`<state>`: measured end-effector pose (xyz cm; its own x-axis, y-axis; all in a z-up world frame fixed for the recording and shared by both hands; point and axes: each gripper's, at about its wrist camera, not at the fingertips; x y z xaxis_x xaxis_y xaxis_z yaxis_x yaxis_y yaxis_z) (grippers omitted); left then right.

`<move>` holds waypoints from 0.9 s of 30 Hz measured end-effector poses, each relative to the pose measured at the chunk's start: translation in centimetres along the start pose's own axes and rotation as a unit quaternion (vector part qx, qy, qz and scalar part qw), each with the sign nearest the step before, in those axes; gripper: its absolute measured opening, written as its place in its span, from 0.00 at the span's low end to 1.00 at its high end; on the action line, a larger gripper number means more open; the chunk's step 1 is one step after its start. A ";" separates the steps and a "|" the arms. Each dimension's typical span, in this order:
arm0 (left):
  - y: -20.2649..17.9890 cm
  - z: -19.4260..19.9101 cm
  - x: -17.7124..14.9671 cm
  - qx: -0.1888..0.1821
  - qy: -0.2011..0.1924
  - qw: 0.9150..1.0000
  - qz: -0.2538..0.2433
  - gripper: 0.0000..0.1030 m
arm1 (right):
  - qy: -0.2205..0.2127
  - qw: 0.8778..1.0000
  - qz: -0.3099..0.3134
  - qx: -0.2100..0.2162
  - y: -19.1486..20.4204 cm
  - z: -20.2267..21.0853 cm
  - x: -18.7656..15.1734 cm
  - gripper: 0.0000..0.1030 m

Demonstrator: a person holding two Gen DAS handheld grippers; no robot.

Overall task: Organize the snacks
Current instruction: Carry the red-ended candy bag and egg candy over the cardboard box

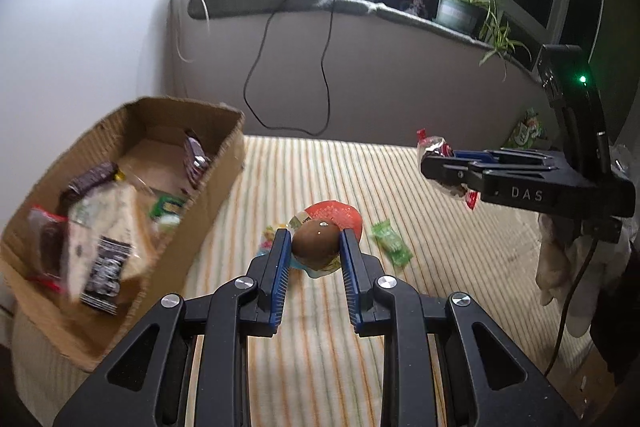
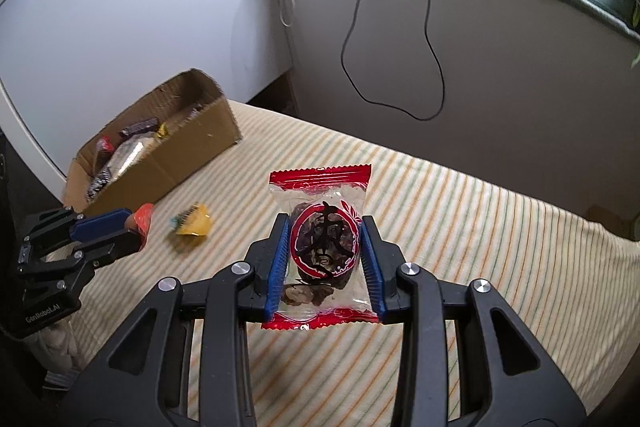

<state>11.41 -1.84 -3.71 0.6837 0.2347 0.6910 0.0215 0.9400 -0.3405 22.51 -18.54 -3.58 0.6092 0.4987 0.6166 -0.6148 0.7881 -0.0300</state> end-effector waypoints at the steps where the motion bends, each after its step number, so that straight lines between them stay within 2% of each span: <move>1: 0.1 0.2 0.1 0.001 -0.003 1.000 0.000 0.23 | -0.004 1.000 0.003 0.001 0.3 0.2 0.4 0.35; 15: 5.5 3.2 3.0 0.051 -0.053 0.997 0.027 0.23 | -0.034 0.998 0.048 0.019 4.8 -0.9 5.6 0.35; 27: 9.0 3.2 4.9 0.084 -0.069 0.993 0.037 0.23 | -0.041 0.995 0.080 0.050 8.4 -4.0 9.7 0.35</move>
<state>12.64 8.60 -1.35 0.5718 0.3251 0.7532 -0.1542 0.9443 -0.2906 25.26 -5.64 -1.05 0.4602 0.5802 0.6720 -0.7497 0.6594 -0.0559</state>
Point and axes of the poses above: each gripper's, at about its wrist camera, not at the fingertips, and z roughly against the way its jaws point, y to its left, x to its top, and after that the axes turned 13 degrees about z, right-handed
